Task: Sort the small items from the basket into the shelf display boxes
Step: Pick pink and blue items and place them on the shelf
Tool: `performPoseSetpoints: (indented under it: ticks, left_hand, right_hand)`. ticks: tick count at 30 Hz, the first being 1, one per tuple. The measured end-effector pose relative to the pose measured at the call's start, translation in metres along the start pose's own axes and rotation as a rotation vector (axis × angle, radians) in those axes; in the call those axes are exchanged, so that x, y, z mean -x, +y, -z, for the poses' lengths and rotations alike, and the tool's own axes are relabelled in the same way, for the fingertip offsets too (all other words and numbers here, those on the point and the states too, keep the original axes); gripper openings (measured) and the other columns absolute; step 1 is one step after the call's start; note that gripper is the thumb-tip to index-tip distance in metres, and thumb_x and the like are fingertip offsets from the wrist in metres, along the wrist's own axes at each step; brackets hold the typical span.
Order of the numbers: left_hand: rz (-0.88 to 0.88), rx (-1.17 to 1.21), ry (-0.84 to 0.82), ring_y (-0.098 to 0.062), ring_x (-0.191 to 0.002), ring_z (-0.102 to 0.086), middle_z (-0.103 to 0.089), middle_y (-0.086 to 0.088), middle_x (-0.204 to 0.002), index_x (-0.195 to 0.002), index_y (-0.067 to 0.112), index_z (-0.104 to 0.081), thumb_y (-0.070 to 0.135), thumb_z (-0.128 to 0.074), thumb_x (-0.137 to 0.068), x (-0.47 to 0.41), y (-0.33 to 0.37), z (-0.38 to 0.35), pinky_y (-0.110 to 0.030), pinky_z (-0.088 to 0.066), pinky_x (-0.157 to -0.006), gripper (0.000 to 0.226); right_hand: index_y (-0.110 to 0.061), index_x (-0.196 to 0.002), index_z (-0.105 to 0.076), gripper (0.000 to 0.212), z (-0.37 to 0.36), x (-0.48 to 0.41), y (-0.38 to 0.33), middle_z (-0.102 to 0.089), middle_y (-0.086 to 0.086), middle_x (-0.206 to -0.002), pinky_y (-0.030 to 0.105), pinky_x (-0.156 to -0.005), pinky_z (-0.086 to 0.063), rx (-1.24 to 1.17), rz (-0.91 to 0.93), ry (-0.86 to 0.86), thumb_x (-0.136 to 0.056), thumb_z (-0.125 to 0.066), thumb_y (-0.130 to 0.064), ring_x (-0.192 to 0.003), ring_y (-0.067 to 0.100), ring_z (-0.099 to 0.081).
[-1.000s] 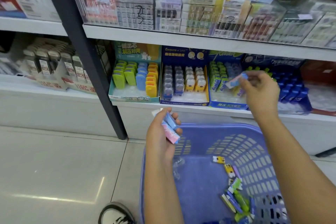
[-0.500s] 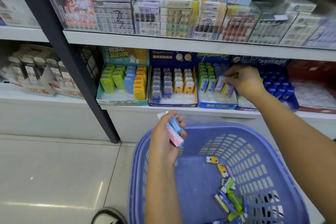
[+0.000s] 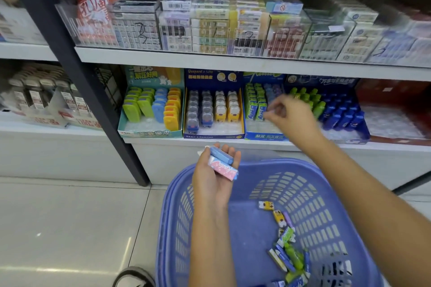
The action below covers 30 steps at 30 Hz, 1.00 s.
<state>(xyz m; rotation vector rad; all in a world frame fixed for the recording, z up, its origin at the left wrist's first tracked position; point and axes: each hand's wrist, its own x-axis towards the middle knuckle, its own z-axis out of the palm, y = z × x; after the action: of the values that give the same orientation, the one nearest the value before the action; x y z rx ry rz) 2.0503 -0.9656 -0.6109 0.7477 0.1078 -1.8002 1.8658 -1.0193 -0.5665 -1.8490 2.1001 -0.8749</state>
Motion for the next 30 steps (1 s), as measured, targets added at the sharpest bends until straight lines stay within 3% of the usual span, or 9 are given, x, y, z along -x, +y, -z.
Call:
performPoseSetpoints:
  ticks: [2,5,9,12,18,21,23,27,30]
  left_hand:
    - [-0.056,0.020,-0.005,-0.022,-0.085,-0.062,-0.061,-0.012,-0.093,-0.104,0.005,-0.057,0.025,-0.042,-0.101,-0.002,-0.005,-0.001,-0.039,-0.051,-0.082,0.025]
    - [-0.130,0.033,-0.013,-0.017,-0.076,-0.066,-0.063,-0.007,-0.086,-0.100,0.008,-0.058,0.023,-0.041,-0.101,-0.004,-0.015,-0.003,-0.029,-0.057,-0.068,0.023]
    - [-0.210,-0.013,-0.029,-0.013,-0.073,-0.068,-0.065,-0.005,-0.084,-0.103,0.010,-0.059,0.021,-0.044,-0.100,-0.004,-0.030,-0.007,-0.030,-0.055,-0.078,0.018]
    - [-0.252,-0.105,-0.039,-0.014,-0.079,-0.067,-0.065,-0.004,-0.085,-0.104,0.013,-0.059,0.021,-0.042,-0.101,-0.005,-0.039,-0.009,-0.033,-0.052,-0.085,0.018]
    - [-0.123,-0.250,-0.114,-0.018,-0.072,-0.065,-0.064,-0.006,-0.087,-0.111,0.006,-0.056,0.018,-0.042,-0.101,-0.002,-0.043,-0.008,-0.031,-0.057,-0.064,0.021]
    - [-0.081,-0.307,-0.133,-0.017,-0.071,-0.068,-0.062,-0.008,-0.089,-0.111,0.004,-0.056,0.016,-0.041,-0.101,0.000,-0.050,-0.013,-0.033,-0.058,-0.065,0.022]
    - [-0.087,-0.309,-0.152,-0.020,-0.078,-0.067,-0.061,-0.011,-0.091,-0.114,0.001,-0.055,0.015,-0.041,-0.101,0.000,-0.053,-0.015,-0.036,-0.058,-0.071,0.023]
    - [-0.107,-0.328,-0.119,-0.022,-0.089,-0.068,-0.065,-0.012,-0.098,-0.111,0.002,-0.058,0.017,-0.044,-0.100,-0.003,-0.055,-0.014,-0.039,-0.058,-0.076,0.023]
    - [-0.084,-0.322,-0.106,-0.019,-0.086,-0.070,-0.066,-0.012,-0.103,-0.107,0.007,-0.061,0.019,-0.044,-0.100,-0.005,-0.053,-0.012,-0.035,-0.060,-0.069,0.021]
  right_hand:
    - [-0.016,-0.075,-0.062,0.024,-0.006,0.040,-0.016,-0.063,-0.002,-0.064,0.023,-0.054,-0.046,-0.271,-0.114,-0.143,-0.076,-0.075,-0.036,-0.052,0.008,-0.057]
    - [-0.007,-0.083,-0.061,0.028,-0.018,0.084,-0.034,-0.064,0.000,-0.059,0.022,-0.048,-0.049,-0.612,-0.275,-0.398,-0.071,-0.081,-0.022,-0.049,0.013,-0.062]
    - [0.001,-0.092,-0.064,0.020,-0.022,0.108,-0.037,-0.064,0.007,-0.061,0.017,-0.048,-0.049,-0.876,-0.442,-0.402,-0.076,-0.074,-0.003,-0.046,0.008,-0.059]
    - [0.003,-0.095,-0.065,0.018,-0.015,0.114,-0.029,-0.063,0.006,-0.064,0.016,-0.048,-0.049,-0.893,-0.460,-0.381,-0.079,-0.071,-0.002,-0.046,0.009,-0.059]
    - [-0.004,-0.090,-0.065,0.013,0.000,0.111,-0.001,-0.072,0.012,-0.083,0.019,-0.061,-0.055,-1.044,-0.463,-0.118,-0.078,-0.071,-0.002,-0.072,0.023,-0.072]
    - [-0.011,-0.080,-0.072,0.003,-0.002,0.109,0.009,-0.073,0.008,-0.080,0.018,-0.068,-0.055,-1.076,-0.465,-0.053,-0.078,-0.072,-0.012,-0.077,0.016,-0.071]
    - [-0.014,-0.088,-0.072,0.010,-0.002,0.105,0.014,-0.074,0.007,-0.086,0.020,-0.071,-0.054,-1.074,-0.437,-0.029,-0.078,-0.072,-0.012,-0.080,0.015,-0.070]
    - [-0.023,-0.093,-0.071,0.022,0.014,0.079,0.021,-0.071,0.002,-0.089,0.027,-0.079,-0.054,-0.901,-0.370,0.059,-0.073,-0.078,-0.016,-0.082,0.016,-0.069]
    - [-0.027,-0.083,-0.072,0.018,0.033,0.048,0.023,-0.068,-0.007,-0.075,0.018,-0.067,-0.054,-0.716,-0.234,0.142,-0.071,-0.080,-0.016,-0.069,0.004,-0.065]
